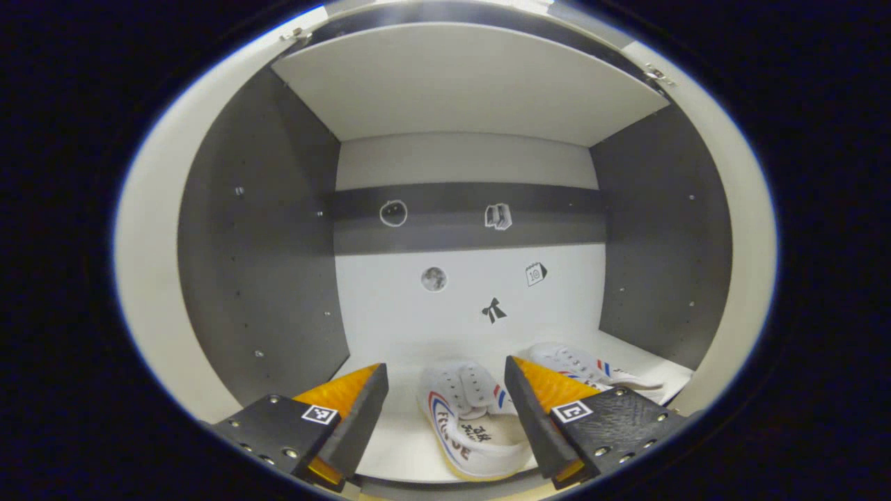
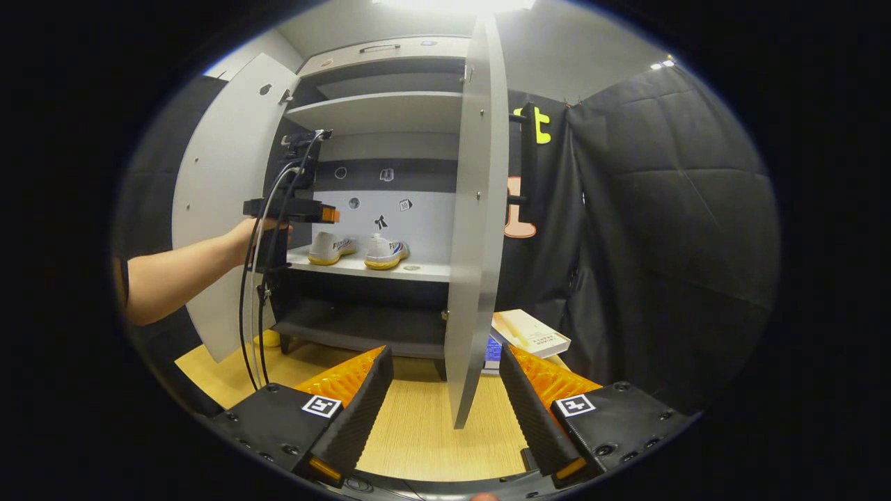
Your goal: Grab one shoe with the right hand and put it into the shoe cabinet, grab the other shoe with the left hand and put it into the shoe cabinet; then close the right door with the right hand and the left door with the left hand.
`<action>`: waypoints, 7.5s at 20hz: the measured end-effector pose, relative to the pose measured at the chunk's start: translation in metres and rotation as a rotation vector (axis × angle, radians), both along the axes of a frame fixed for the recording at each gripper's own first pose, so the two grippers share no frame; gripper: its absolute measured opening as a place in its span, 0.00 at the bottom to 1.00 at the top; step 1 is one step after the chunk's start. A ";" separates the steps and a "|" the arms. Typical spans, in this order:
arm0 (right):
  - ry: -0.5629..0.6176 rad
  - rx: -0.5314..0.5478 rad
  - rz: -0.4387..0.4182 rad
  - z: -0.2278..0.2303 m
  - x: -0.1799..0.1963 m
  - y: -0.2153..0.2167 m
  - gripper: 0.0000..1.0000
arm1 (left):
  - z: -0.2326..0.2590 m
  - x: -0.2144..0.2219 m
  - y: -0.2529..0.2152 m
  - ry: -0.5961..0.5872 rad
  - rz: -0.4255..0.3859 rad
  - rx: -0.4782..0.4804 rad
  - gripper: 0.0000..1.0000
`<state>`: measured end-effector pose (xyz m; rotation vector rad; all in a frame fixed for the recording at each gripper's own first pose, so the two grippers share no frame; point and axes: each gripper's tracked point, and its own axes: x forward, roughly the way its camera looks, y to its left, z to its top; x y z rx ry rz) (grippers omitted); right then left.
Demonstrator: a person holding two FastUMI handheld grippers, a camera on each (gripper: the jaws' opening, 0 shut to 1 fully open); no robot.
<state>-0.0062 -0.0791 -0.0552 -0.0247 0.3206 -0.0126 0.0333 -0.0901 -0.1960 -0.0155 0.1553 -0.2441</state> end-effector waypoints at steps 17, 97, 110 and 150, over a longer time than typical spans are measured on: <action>-0.124 0.010 0.007 0.057 0.003 0.004 0.93 | 0.105 -0.215 0.065 -0.175 -0.052 -0.068 0.95; -0.148 -0.006 -0.009 0.108 0.113 0.033 0.94 | 0.073 -0.363 0.325 -0.053 0.379 -0.024 0.95; -0.108 0.003 -0.038 0.088 0.094 0.009 0.98 | 0.080 -0.303 0.348 -0.065 0.448 -0.006 0.95; -0.039 0.038 -0.083 0.046 0.077 -0.047 0.98 | 0.074 -0.268 0.246 -0.047 0.342 -0.065 0.94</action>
